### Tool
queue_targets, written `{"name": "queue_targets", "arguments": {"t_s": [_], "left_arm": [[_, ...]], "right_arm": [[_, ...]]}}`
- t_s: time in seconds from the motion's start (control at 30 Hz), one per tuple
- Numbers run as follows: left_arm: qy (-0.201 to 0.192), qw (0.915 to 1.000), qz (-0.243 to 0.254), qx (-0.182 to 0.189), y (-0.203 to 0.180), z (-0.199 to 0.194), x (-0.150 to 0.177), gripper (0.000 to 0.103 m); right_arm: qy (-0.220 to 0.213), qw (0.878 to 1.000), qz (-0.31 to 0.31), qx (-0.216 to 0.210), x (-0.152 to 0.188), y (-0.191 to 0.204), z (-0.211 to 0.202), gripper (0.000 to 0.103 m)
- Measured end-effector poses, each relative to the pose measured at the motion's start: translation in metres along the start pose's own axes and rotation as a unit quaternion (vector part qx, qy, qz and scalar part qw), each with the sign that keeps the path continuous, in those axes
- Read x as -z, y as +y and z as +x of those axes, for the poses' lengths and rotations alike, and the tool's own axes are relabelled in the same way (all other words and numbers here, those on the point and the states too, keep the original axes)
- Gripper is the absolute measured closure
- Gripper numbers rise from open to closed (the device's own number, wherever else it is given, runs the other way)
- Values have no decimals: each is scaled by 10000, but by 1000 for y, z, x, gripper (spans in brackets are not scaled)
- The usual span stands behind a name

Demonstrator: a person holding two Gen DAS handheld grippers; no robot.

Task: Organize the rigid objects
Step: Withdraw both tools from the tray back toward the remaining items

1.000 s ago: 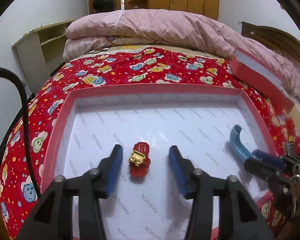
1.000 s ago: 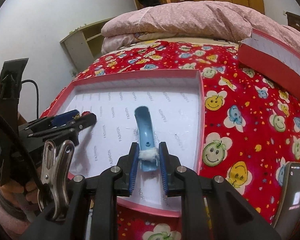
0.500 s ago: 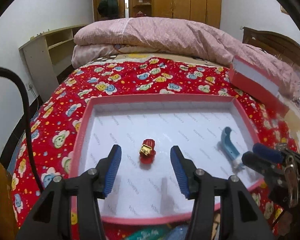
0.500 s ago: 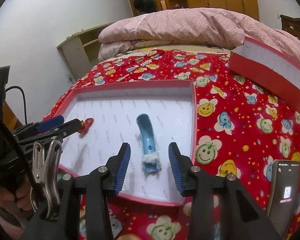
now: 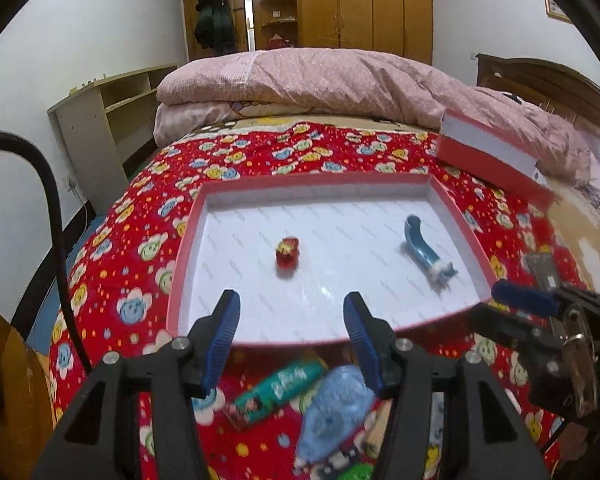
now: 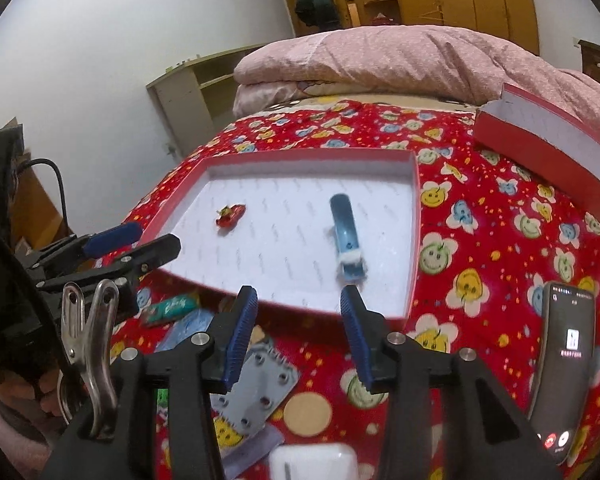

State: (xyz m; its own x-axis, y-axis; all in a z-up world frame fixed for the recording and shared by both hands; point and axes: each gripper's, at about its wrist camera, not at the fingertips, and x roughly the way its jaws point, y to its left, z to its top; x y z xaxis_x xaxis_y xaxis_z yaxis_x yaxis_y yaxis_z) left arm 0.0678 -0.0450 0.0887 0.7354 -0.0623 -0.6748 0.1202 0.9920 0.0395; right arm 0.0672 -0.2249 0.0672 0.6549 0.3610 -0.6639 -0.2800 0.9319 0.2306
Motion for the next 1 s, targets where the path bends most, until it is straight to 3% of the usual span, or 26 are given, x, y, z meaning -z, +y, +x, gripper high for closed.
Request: {"name": "queue_targets", "arguments": {"t_s": [0.43, 1.0], "left_arm": [[355, 9990, -244, 86, 5, -7, 26, 46], [539, 9979, -323, 171, 21, -26, 54, 46]], "right_arm": [[-37, 9995, 187, -248, 14, -4, -14, 58], [3, 9997, 128, -196, 22, 16, -32, 58]]}}
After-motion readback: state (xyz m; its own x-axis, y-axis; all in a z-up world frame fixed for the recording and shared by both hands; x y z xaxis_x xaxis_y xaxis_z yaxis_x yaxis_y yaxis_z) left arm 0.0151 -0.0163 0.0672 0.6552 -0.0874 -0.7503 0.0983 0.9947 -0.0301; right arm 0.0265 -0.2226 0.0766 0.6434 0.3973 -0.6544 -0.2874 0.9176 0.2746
